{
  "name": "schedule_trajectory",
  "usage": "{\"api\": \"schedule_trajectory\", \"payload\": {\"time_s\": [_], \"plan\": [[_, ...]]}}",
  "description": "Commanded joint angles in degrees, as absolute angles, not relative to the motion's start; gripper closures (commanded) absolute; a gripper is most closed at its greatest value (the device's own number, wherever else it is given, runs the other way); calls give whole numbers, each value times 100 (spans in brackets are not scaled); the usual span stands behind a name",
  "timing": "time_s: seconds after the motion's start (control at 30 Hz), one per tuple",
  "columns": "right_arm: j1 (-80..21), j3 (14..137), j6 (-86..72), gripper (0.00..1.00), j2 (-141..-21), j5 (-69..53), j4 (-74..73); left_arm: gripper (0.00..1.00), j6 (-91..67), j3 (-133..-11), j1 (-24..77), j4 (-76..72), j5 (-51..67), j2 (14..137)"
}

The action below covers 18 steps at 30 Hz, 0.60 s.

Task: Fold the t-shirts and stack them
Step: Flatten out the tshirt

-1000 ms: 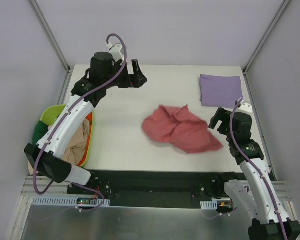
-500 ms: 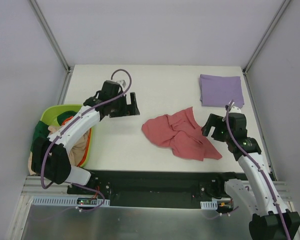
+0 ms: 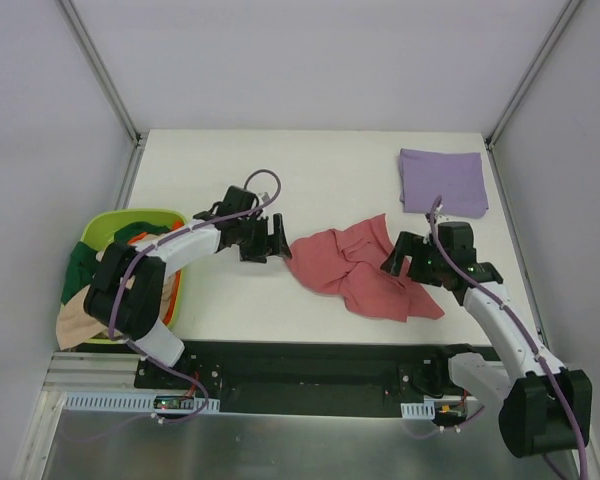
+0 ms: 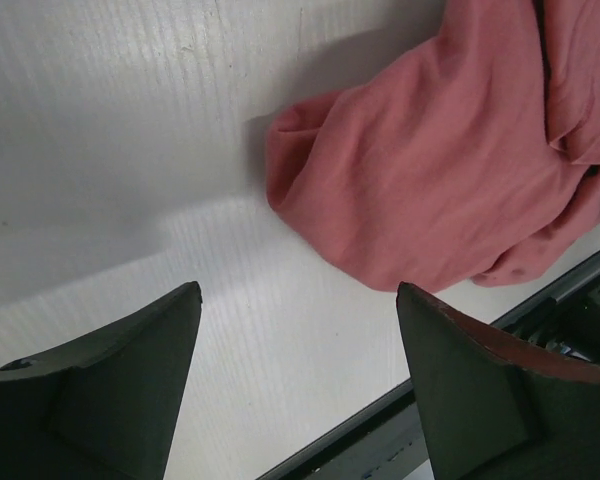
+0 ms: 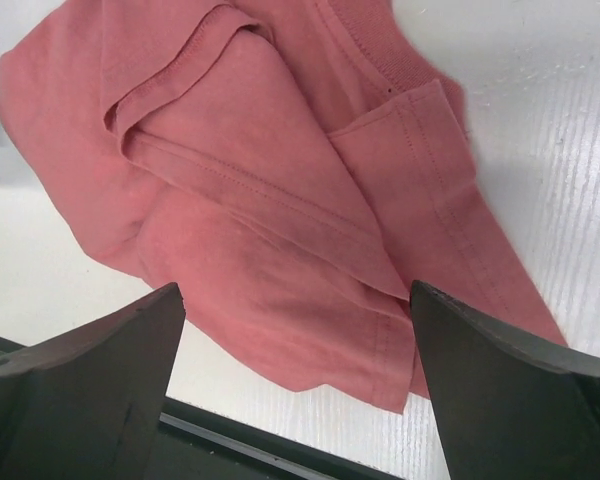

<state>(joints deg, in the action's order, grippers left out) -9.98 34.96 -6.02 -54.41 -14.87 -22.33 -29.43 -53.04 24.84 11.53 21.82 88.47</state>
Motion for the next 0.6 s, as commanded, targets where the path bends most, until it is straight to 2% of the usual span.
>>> {"api": "schedule_trajectory", "payload": {"time_s": [0.0,0.13,0.2,0.23,0.3,0.33,0.57], "plan": [[-1028,3858,-756,4,-5695,-1398,-1802,25,-3102,-5642,2628,844,2627,9421],[-1037,3981,-817,4,-5949,-950,-1653,32,-3146,-5827,2786,730,2707,9781],[-1028,4139,-826,4,-6186,-731,-1626,40,-3138,-5958,2847,721,2733,9992],[-1028,4235,-809,4,-6335,-660,-1635,50,-3146,-6020,2856,721,2760,10071],[-1037,4507,-765,4,-6713,-572,-1635,79,-3146,-6099,2856,729,2751,10186],[-1028,4683,-765,4,-6906,-536,-1626,100,-3129,-6108,2856,729,2751,10204],[-1186,6088,-668,3,-8707,-431,-1661,100,-2997,-5933,2856,729,2399,9958]]}}
